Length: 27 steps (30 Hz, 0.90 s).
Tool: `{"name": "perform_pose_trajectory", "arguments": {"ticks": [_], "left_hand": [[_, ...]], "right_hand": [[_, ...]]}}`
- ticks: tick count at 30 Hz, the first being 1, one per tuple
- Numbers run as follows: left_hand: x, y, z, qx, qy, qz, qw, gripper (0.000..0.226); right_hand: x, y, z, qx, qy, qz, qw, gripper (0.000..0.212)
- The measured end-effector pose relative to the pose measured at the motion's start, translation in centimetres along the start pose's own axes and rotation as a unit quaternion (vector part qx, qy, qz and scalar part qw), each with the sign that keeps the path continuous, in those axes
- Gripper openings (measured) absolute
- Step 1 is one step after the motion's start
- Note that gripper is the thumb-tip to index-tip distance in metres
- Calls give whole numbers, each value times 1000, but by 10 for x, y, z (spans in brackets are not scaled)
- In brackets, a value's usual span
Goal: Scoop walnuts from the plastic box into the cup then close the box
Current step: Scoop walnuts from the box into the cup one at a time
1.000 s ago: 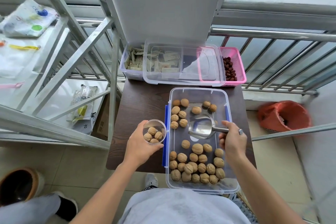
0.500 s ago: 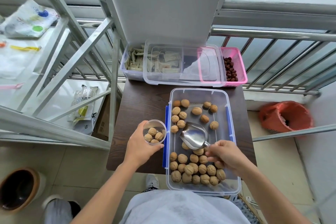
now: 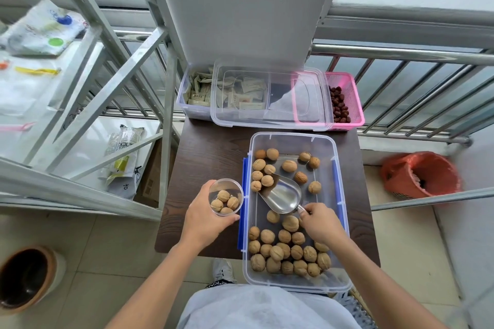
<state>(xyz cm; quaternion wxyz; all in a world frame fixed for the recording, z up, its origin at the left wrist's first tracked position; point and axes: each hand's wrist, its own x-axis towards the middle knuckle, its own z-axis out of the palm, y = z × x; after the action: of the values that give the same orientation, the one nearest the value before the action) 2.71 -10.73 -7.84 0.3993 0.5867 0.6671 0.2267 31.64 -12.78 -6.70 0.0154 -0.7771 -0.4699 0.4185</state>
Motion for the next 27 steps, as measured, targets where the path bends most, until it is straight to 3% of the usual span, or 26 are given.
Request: {"name": "perform_pose_trajectory", "arguments": {"ticks": [12,27], "left_hand": [[0,1,1,-10,2,0,1000,93],[-1,3,0,-13,-1,-4,1000,94]], "right_hand": [[10,20,16,118,21,-27,992,45],[16,26,28,248,25,-62,967,39]]}}
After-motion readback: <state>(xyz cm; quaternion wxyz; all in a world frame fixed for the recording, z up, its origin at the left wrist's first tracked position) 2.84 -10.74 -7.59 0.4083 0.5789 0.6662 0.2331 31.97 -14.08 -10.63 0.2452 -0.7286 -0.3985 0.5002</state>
